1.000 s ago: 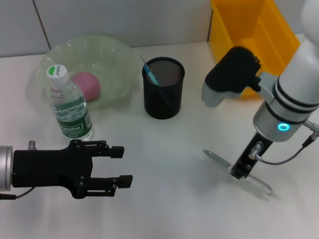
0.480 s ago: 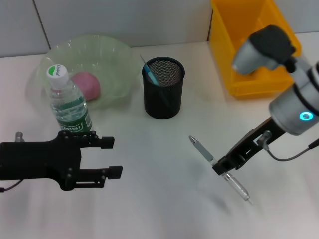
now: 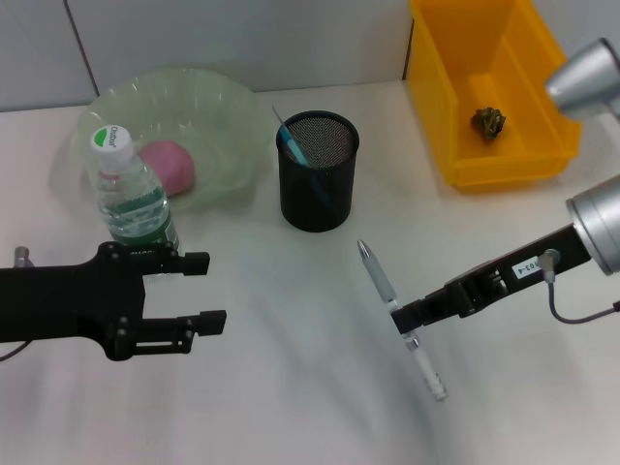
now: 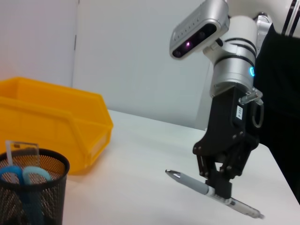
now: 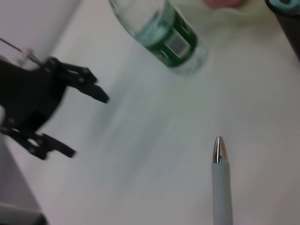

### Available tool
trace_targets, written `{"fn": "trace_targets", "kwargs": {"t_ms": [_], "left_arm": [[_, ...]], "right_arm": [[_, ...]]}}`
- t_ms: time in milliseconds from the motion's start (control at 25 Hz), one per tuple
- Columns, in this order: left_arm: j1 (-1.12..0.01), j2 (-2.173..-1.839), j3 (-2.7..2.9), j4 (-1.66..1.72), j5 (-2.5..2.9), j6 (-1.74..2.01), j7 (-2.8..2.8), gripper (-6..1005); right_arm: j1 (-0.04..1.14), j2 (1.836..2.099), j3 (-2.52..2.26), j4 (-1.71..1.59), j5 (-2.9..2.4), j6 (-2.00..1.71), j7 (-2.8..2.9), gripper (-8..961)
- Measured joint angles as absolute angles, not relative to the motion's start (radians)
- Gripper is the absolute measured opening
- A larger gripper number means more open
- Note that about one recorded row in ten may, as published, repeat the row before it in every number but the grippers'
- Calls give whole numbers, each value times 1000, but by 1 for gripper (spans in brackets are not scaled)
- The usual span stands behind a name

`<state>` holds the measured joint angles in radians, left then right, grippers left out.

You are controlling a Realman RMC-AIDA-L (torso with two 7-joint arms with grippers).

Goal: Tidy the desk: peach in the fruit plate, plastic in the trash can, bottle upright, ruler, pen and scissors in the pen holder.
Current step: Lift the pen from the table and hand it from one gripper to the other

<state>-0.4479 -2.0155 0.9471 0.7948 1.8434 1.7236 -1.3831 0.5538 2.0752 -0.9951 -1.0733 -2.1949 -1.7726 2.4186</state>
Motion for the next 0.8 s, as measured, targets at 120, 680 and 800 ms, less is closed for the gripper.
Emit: {"fn": "trace_targets", "kwargs": {"t_ms": [120, 680, 800], "left_arm": [[-448, -2016, 942, 798, 1843, 1725, -1377, 626], [-405, -2043, 872, 850, 1836, 1748, -1240, 624], [-395, -2055, 844, 855, 1835, 1764, -1201, 624]], "right_arm": [[553, 2069, -932, -992, -2143, -1790, 2380, 124], [554, 2040, -718, -690, -1997, -1831, 2299, 124], [551, 2039, -717, -632, -1927, -1834, 2302, 123]]}}
